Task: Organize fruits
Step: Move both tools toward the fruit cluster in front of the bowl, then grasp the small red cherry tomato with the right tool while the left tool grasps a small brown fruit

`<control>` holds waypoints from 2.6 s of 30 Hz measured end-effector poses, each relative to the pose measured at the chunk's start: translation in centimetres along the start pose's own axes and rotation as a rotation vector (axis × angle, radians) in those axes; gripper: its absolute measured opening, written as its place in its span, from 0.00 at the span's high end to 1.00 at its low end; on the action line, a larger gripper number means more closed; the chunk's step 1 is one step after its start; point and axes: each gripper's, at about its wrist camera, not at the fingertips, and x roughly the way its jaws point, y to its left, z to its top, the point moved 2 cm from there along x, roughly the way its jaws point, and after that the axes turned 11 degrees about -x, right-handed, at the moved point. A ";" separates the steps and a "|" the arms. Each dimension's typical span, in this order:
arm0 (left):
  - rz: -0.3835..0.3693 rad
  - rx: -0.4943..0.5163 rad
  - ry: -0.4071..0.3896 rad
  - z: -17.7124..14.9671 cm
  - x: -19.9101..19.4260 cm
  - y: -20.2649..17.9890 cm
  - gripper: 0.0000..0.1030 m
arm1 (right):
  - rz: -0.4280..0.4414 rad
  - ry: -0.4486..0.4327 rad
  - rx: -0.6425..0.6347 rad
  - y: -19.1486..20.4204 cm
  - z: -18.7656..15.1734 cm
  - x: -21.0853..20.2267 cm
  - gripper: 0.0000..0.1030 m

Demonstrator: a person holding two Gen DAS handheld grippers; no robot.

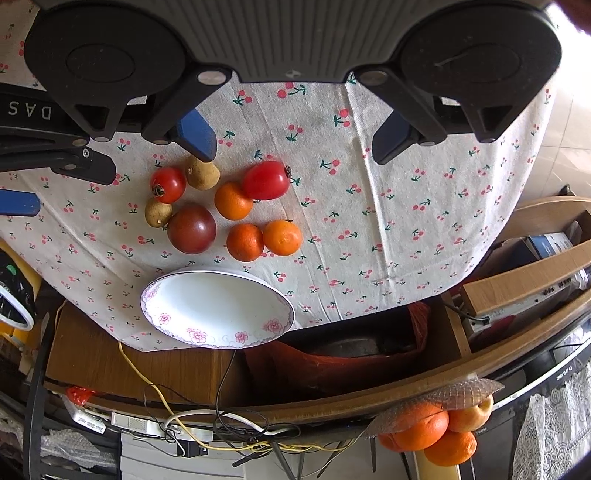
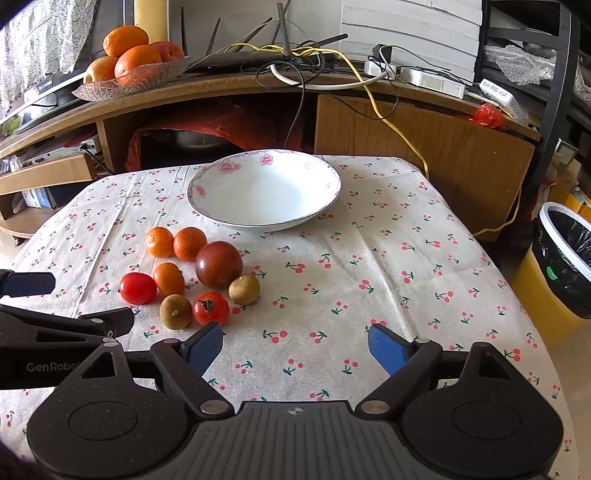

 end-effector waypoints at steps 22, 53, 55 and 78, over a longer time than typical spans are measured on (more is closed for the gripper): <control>0.012 0.053 -0.007 0.5 1.2 1.2 0.06 | 0.228 0.010 -0.056 1.2 1.3 2.5 0.49; -0.081 0.129 0.050 1.2 3.1 1.3 0.06 | 0.368 0.076 -0.018 1.3 1.8 4.6 0.80; -0.104 0.134 0.055 1.1 3.0 1.2 0.07 | 0.368 0.074 -0.014 1.1 1.8 4.4 0.80; -0.235 0.072 0.071 1.2 3.0 -0.7 0.39 | 0.310 0.093 0.024 -1.3 0.8 3.5 0.79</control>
